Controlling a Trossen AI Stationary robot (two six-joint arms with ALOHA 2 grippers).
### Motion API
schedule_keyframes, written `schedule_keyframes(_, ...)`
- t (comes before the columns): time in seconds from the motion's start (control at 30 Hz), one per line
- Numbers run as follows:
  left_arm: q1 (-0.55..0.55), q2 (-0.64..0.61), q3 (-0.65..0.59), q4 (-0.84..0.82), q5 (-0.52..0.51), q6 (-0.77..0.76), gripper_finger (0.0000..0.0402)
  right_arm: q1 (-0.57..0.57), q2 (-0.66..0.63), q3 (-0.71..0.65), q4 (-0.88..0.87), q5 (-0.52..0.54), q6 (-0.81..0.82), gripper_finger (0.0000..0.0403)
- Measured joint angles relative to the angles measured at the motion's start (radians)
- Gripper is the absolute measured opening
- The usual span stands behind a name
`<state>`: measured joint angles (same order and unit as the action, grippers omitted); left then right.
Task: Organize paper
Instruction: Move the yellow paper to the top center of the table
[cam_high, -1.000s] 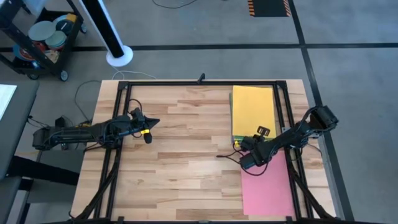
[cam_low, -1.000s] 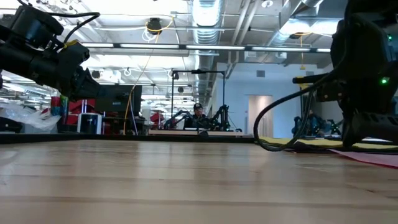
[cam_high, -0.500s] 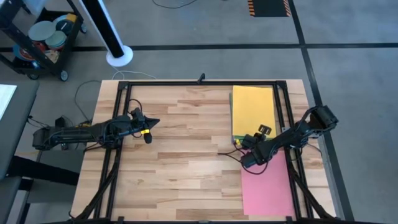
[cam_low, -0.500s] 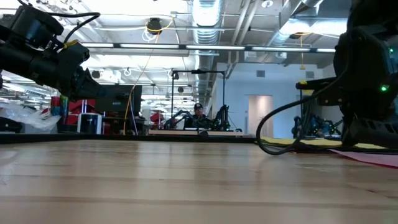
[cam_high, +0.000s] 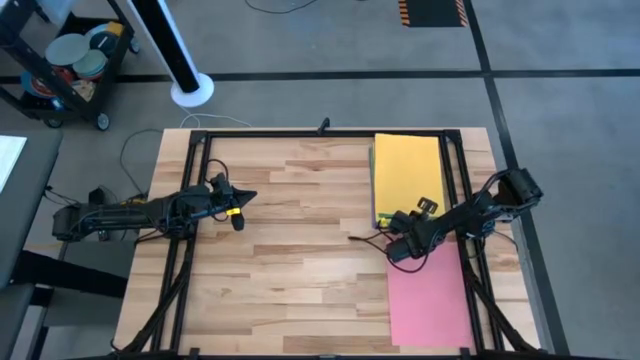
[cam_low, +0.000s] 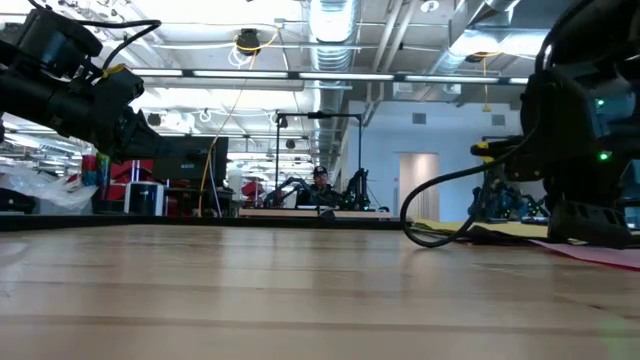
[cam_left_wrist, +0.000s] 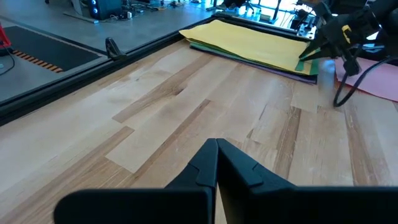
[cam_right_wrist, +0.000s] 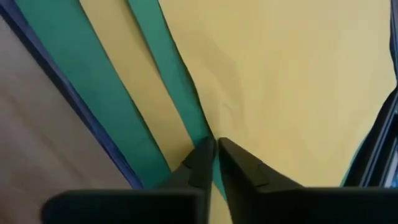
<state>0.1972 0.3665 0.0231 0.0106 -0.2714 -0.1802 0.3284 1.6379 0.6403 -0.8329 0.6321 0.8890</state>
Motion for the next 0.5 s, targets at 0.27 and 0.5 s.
schedule_keyframes(0.27,0.0,0.0,0.0,0.0,0.0,-0.002,0.0,0.016,0.0,0.037,0.001,-0.026,0.001,0.0001)
schedule_keyframes(0.5,0.0,0.0,0.0,0.0,0.0,-0.007,0.0,0.038,0.0,0.139,-0.03,-0.022,0.002,0.0)
